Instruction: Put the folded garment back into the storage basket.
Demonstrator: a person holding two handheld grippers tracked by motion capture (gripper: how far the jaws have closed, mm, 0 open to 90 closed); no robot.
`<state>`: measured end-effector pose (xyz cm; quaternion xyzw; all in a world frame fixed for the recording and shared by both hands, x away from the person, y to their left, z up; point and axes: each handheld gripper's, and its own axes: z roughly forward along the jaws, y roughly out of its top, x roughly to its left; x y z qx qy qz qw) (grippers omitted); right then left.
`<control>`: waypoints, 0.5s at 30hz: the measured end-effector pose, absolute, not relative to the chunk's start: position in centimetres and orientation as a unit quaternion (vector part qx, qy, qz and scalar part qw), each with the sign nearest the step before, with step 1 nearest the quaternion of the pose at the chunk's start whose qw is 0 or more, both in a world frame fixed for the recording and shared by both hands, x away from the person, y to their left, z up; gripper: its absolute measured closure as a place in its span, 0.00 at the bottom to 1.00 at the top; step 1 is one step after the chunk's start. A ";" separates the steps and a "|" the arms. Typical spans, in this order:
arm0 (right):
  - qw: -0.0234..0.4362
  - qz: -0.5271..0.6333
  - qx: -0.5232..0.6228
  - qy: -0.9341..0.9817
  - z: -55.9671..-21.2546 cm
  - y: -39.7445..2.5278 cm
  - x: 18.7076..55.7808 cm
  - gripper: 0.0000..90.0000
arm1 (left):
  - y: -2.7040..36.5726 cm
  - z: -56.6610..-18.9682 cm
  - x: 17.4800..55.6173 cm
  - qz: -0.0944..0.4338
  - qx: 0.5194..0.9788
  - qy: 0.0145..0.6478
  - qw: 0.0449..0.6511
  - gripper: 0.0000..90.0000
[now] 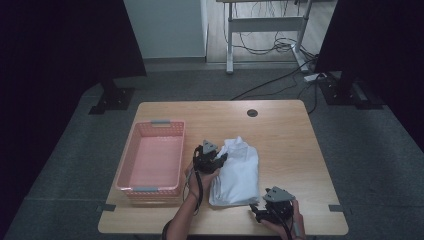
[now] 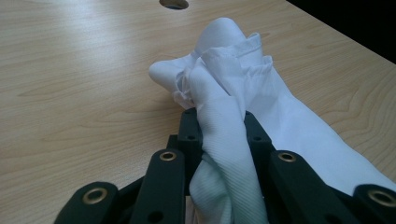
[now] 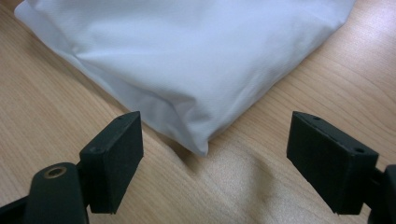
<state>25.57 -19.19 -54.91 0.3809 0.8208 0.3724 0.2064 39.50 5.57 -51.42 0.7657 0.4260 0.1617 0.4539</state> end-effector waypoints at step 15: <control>0.202 0.358 0.396 0.821 -55.2 -18.0 26.6 0.22 | 5.2 -50.9 39.2 0.163 0.767 0.421 0.456 0.82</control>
